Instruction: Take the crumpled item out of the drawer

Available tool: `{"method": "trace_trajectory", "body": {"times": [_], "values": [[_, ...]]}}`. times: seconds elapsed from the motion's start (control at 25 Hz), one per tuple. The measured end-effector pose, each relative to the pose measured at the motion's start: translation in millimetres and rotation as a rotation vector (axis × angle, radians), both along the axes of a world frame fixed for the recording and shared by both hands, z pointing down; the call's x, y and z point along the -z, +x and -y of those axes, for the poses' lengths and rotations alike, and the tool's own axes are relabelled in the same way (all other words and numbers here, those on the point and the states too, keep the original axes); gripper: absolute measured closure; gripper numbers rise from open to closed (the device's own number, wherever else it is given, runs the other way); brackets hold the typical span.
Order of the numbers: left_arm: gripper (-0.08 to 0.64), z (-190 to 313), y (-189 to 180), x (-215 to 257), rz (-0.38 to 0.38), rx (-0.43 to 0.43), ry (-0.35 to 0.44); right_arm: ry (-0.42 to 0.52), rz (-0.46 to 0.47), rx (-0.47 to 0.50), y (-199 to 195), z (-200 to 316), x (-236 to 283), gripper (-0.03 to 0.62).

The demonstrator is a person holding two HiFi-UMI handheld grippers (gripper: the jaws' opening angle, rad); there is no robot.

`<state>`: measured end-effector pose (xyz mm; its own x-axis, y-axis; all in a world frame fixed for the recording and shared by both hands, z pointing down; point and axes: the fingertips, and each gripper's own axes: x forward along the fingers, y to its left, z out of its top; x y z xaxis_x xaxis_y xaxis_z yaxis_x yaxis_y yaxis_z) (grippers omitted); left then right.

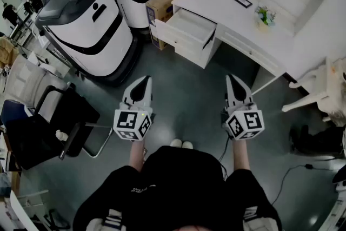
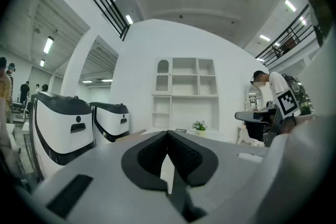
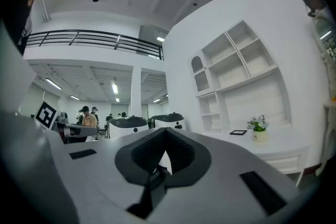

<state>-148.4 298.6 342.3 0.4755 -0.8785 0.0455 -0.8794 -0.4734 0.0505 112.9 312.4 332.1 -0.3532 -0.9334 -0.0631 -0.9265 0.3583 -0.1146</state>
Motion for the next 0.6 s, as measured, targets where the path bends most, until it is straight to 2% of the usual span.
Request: {"method": "trace_trajectory", "body": {"times": [0.36,0.6], "values": [[0.563,-3,10,-5,0.006,0.001,-0.01,-0.022,-0.001,-0.009,14,1,-11,0.601],[0.563,-8,24,-5,0.014,0.002,-0.011,-0.024,0.002,0.022,22,-1,-16,0.6]]}}
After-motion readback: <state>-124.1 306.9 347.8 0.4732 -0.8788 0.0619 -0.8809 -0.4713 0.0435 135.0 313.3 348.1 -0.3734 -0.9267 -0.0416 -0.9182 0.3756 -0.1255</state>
